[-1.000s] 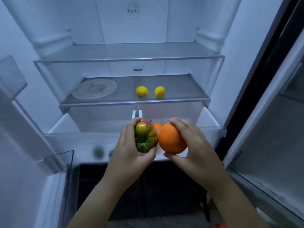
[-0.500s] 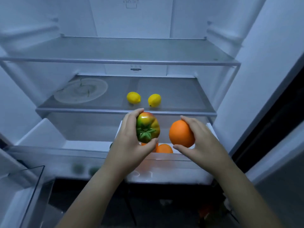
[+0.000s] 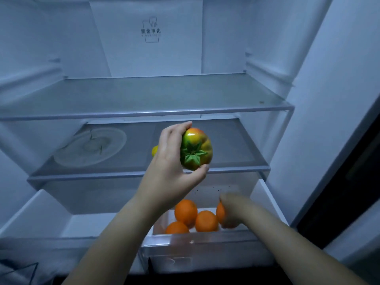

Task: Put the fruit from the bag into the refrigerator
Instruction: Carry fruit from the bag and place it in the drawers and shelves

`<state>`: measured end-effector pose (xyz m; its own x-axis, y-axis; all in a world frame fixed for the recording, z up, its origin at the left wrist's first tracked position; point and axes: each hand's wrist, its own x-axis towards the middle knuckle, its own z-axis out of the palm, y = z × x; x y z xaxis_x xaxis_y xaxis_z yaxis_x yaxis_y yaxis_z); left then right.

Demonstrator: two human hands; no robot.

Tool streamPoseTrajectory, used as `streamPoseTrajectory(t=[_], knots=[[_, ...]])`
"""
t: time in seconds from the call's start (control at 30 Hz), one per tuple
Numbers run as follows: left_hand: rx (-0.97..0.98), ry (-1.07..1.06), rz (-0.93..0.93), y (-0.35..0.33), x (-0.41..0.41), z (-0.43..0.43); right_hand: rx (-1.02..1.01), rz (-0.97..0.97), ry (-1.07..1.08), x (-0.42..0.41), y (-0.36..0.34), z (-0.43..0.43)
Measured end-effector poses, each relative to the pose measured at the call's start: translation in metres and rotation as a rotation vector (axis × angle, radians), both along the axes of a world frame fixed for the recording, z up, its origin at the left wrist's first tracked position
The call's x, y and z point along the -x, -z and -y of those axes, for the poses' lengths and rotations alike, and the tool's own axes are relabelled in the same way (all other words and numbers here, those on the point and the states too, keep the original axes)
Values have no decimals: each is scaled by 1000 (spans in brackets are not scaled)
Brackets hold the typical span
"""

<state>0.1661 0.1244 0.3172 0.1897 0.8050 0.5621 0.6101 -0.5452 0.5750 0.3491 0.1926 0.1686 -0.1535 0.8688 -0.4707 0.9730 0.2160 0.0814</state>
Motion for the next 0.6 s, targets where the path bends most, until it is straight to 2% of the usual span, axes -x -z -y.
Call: streamPoseTrajectory(t=[0.07,0.2,0.3,0.43,0.6], knots=[[-11,25,-2,-3,-2,-6,27,29,-13,3,15,-5],[-26,57,8,-13,-7,-16,89,-31,42,5,28,-17],[-43,68,-2,-18,-12,-21,123,-20,-28,7,30,-25],[-64,86,-17,-22,-16,-26,73,2,-109,-4,39,-31],[-79,77,-54,-29,-18,-32,142,-82,-2,-14,49,-37]])
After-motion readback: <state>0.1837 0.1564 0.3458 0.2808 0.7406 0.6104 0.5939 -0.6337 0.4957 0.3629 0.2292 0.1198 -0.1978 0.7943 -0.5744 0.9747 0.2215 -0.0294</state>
